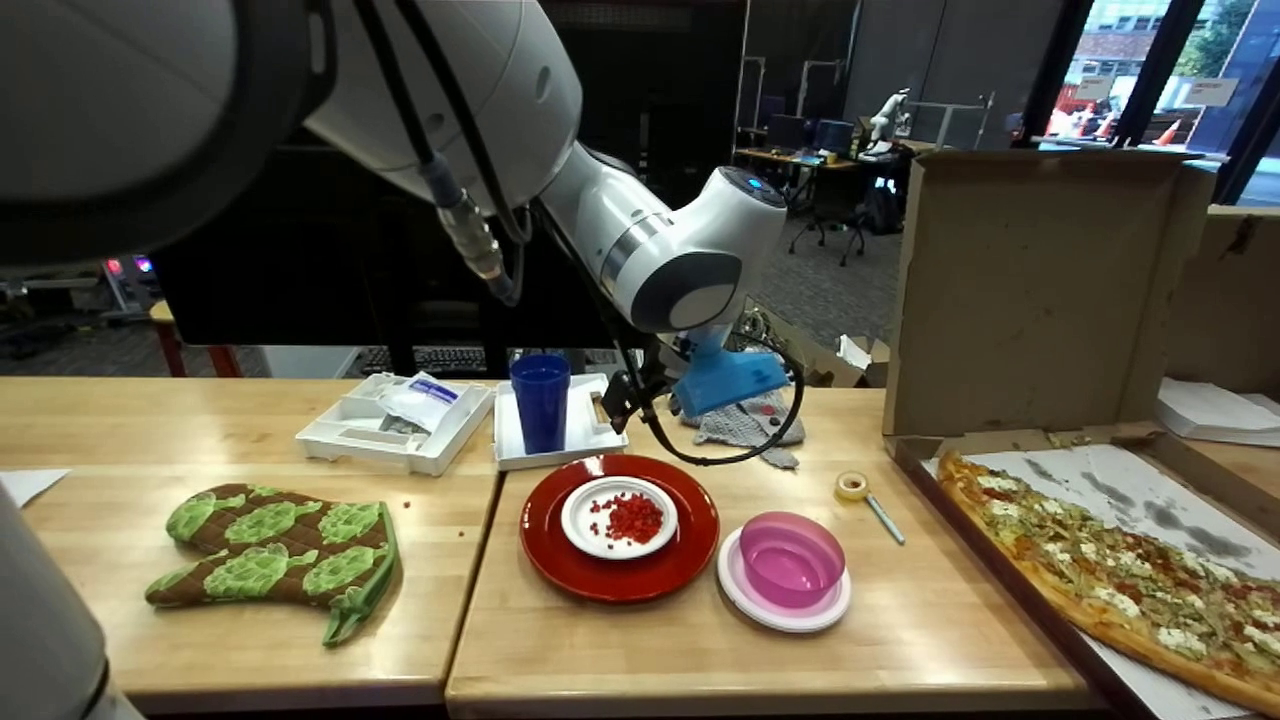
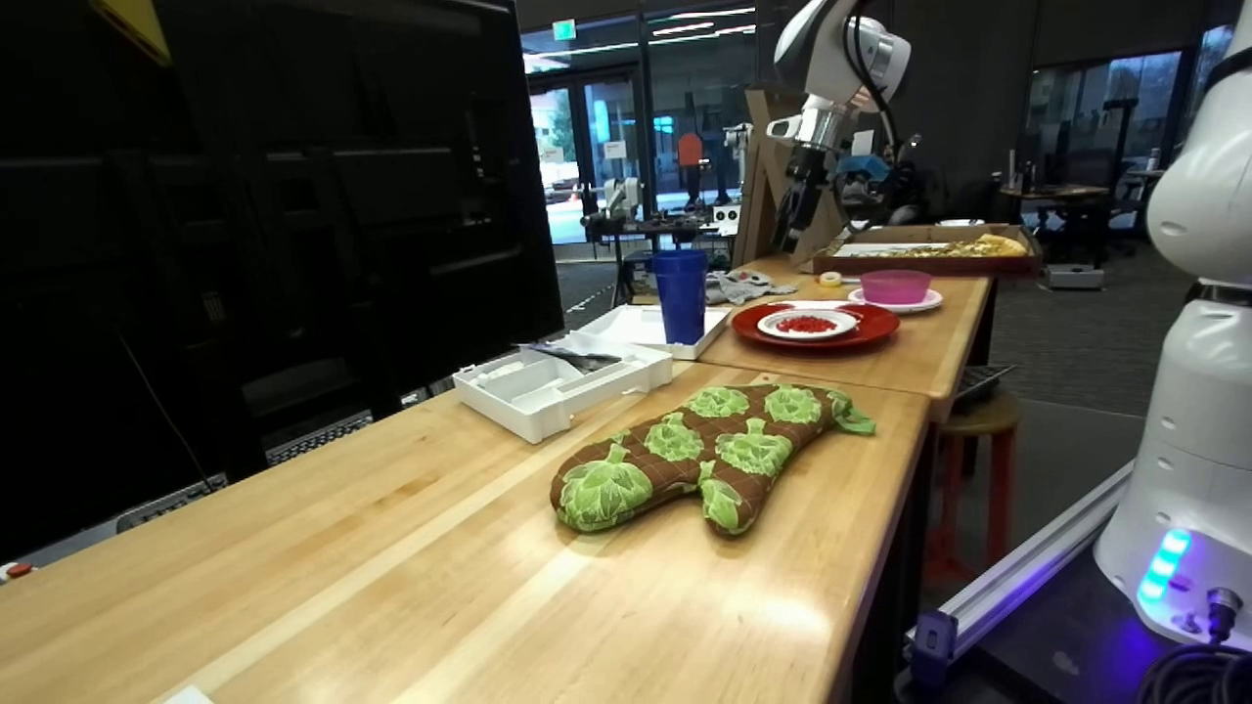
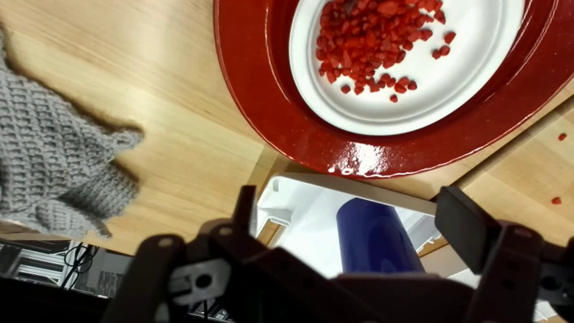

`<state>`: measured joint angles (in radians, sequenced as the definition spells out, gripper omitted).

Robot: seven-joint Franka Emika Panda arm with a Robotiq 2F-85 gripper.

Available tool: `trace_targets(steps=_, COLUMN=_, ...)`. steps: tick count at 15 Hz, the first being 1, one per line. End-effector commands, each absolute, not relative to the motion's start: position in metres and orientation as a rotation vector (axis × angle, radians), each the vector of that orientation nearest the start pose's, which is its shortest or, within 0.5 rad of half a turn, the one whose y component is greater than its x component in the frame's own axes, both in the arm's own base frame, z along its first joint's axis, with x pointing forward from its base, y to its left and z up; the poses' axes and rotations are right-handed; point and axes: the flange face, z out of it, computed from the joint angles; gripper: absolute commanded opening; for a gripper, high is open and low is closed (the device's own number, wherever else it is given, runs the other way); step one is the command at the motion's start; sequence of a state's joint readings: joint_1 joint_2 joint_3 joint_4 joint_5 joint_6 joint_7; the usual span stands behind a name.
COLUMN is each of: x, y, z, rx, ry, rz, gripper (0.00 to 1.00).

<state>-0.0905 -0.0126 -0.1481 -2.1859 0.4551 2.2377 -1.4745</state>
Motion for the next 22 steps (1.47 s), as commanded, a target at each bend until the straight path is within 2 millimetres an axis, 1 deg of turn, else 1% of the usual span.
trace_targets(steps=1, x=0.526, y=-0.116, z=0.402, rx=-2.583, ry=-1.345, rz=-0.468, gripper=1.0)
trace_targets(steps=4, x=0.531, y=-0.105, z=0.396, rx=-2.561, ry=-1.441, rz=-0.365, gripper=1.0)
trace_targets(steps=6, x=0.533, y=-0.105, z=0.39, rx=-2.564, ry=-1.427, rz=-0.327, gripper=1.0)
trace_targets(steps=8, x=0.534, y=-0.111, z=0.382, rx=-2.577, ry=-1.393, rz=-0.309, gripper=1.0)
trace_targets(steps=10, x=0.534, y=-0.121, z=0.376, rx=-2.592, ry=-1.349, rz=-0.306, gripper=1.0)
trace_targets(steps=14, x=0.528, y=-0.148, z=0.366, rx=-2.65, ry=-1.241, rz=-0.308, gripper=1.0)
trace_targets(steps=17, x=0.523, y=-0.167, z=0.366, rx=-2.692, ry=-1.161, rz=-0.313, gripper=1.0)
trace_targets(steps=22, x=0.509, y=-0.204, z=0.371, rx=-2.79, ry=-1.032, rz=-0.306, gripper=1.0)
